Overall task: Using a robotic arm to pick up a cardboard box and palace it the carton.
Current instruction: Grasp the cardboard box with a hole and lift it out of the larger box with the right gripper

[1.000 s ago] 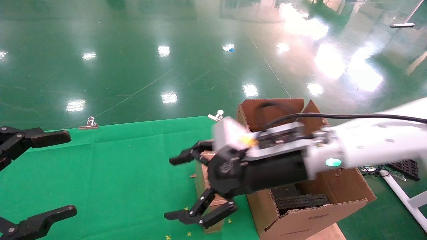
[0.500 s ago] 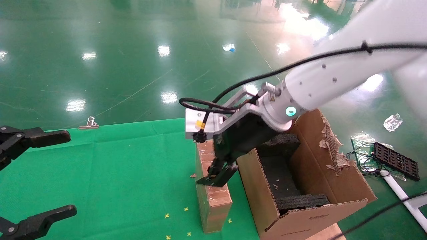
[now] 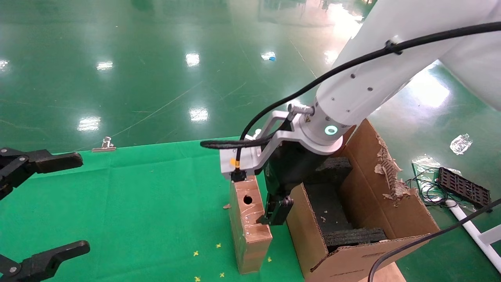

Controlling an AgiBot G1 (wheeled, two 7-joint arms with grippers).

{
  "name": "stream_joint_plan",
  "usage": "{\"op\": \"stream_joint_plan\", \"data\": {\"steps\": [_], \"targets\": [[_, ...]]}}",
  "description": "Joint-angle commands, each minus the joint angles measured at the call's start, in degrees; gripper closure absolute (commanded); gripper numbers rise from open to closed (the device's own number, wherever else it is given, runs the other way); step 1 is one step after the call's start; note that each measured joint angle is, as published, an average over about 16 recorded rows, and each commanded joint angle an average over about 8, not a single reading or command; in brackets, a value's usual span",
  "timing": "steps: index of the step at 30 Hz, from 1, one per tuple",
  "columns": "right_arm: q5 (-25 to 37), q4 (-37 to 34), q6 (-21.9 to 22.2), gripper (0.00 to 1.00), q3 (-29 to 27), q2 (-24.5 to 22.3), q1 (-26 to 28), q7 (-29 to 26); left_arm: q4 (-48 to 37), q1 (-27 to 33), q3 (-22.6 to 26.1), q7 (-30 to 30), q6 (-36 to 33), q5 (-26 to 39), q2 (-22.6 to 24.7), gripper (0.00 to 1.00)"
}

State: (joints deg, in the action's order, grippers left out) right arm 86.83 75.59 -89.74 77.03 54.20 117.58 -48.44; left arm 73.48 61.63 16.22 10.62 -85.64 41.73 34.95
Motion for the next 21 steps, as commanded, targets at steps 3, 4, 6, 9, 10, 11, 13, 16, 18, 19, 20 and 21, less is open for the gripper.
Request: {"op": "stream_joint_plan", "data": {"steps": [3,4,6,9,10,11,13,16,18,19,20,21], "targets": [[-0.69,-1.19,0.33,0.00,2.20,0.58,0.87,-3.21,0.00,0.00,0.02,-0.01,0.01,-0.01,-0.01,0.00],[-1.00,-2.49,0.17,0.00,2.61,0.82,1.07,-5.32,0.00,0.00,0.02,-0.01,0.01,-0.01,-0.01,0.00],[-1.66,-5.85,-0.29,0.00,3.67,1.64,1.52,-10.16,0.00,0.01,0.03,-0.01,0.01,-0.02,-0.01,0.00],[-4.29,-13.05,-1.01,0.00,5.47,3.16,1.96,-17.68,0.00,0.01,0.04,-0.02,0.02,-0.03,-0.02,0.00],[-5.40,-15.60,-1.12,0.00,6.12,3.62,2.05,-19.62,0.00,0.01,0.05,-0.02,0.02,-0.03,-0.02,0.00],[-6.48,-18.14,-1.20,0.00,6.82,4.07,2.12,-21.39,0.00,0.01,0.05,-0.03,0.02,-0.03,-0.02,0.00],[-9.11,-22.82,-1.20,0.00,7.90,4.83,2.05,-23.99,0.00,0.01,0.06,-0.03,0.03,-0.04,-0.02,0.00],[-12.73,-28.45,-1.03,0.00,9.00,5.60,1.65,-25.24,0.00,0.02,0.07,-0.04,0.03,-0.05,-0.03,0.00],[-14.40,-31.27,-0.89,0.00,9.60,6.27,1.30,-25.06,0.00,0.02,0.08,-0.04,0.03,-0.05,-0.03,0.00],[-15.22,-32.52,-0.83,0.00,9.81,6.65,1.05,-24.77,0.00,0.02,0.08,-0.04,0.04,-0.06,-0.03,0.00],[-15.94,-33.68,-0.76,0.00,10.02,7.05,0.78,-24.38,0.00,0.02,0.09,-0.04,0.04,-0.06,-0.04,0.00],[-16.34,-34.66,-0.70,0.00,10.31,7.52,0.58,-23.95,0.00,0.02,0.09,-0.05,0.04,-0.06,-0.04,0.00]]}}
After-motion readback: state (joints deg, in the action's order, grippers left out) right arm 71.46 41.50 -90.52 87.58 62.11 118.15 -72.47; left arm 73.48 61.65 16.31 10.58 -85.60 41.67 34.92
